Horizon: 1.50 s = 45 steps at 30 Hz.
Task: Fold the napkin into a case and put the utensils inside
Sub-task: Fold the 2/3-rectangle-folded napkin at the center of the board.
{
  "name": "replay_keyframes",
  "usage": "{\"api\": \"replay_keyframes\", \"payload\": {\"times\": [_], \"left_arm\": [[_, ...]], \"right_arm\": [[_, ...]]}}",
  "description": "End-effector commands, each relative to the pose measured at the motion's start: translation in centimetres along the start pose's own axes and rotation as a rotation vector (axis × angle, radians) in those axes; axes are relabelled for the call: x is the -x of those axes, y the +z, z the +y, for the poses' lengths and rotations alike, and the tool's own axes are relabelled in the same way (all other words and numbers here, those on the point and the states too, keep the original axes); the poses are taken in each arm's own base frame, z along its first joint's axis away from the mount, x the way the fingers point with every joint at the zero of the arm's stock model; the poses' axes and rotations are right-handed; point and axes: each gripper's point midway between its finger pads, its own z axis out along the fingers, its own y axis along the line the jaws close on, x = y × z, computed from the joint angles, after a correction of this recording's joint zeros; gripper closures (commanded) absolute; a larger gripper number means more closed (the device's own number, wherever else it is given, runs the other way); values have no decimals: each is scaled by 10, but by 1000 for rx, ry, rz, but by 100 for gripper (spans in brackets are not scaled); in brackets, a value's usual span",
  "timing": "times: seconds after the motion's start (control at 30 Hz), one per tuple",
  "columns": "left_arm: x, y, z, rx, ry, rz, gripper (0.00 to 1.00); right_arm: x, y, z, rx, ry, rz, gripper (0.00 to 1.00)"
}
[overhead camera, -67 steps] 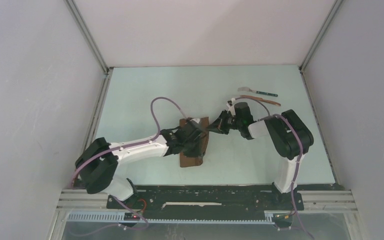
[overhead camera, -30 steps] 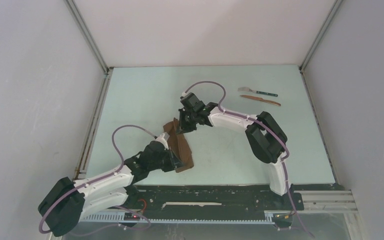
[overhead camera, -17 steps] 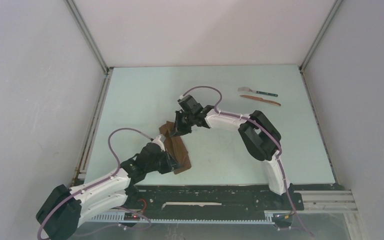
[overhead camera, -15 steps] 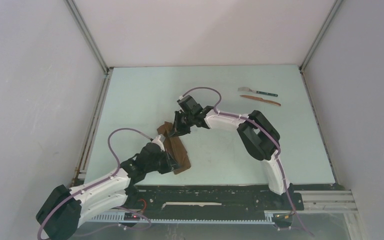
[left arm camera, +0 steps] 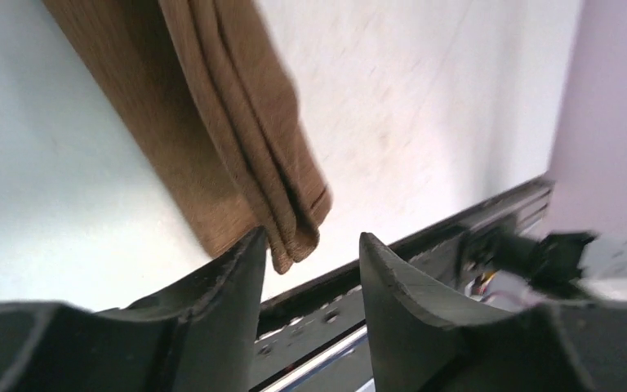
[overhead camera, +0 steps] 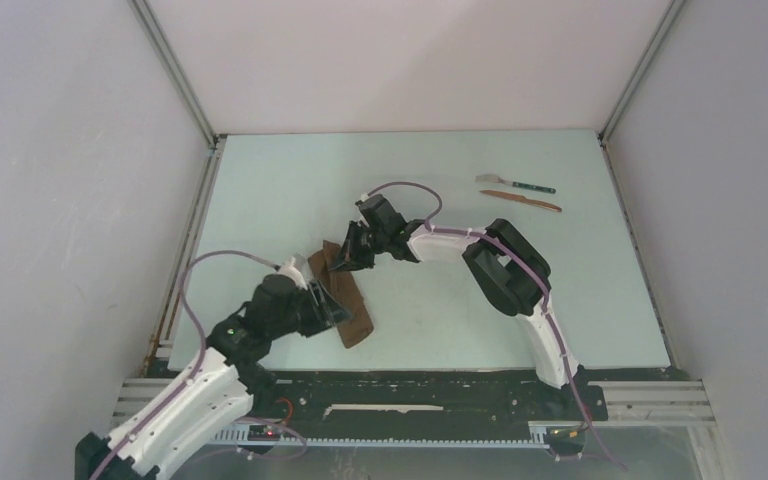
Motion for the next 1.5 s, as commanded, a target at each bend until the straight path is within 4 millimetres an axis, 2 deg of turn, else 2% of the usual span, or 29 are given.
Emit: {"api": "replay_keyframes", "payload": {"times": [0.0,0.1,0.23,0.27,0.33,0.43,0.5,0.7,0.97,1.1,1.27,1.37,1.43,1.47], "left_arm": [[44,-35,4,103,-29,-142,47],[60,-35,12,118,-125,-188,44],[84,-25,35,151,-274,-274,43],[89,-18,44,166,-314,-287,44],[96,-7,61,190,-396,-300,53],[112,9,73,198,-439,-320,61],[117,19,77,208,-451,-315,62],[120,40,88,229,-475,-276,67],[121,49,94,253,-455,-238,72],[123,45,91,249,-430,-251,73],[125,25,80,245,-384,-273,66],[135,9,63,218,-345,-280,50],[150,0,49,191,-296,-312,41],[158,-4,47,205,-276,-328,31]], "right_arm": [[6,1,11,63,2,-21,100],[2,1,11,67,-6,-12,100],[-4,1,8,65,-36,3,100],[-7,1,8,67,-43,12,100],[-11,2,6,58,-56,19,100],[-17,0,6,63,-86,30,100],[-19,0,7,73,-95,41,100],[-29,9,10,113,-86,60,100],[-38,16,16,141,-56,54,100],[-37,23,2,96,-38,28,100],[-41,28,-8,78,-39,14,100],[-41,27,-12,58,-58,9,100],[-40,27,-14,49,-67,4,100],[-40,27,-13,49,-72,2,100]]}}
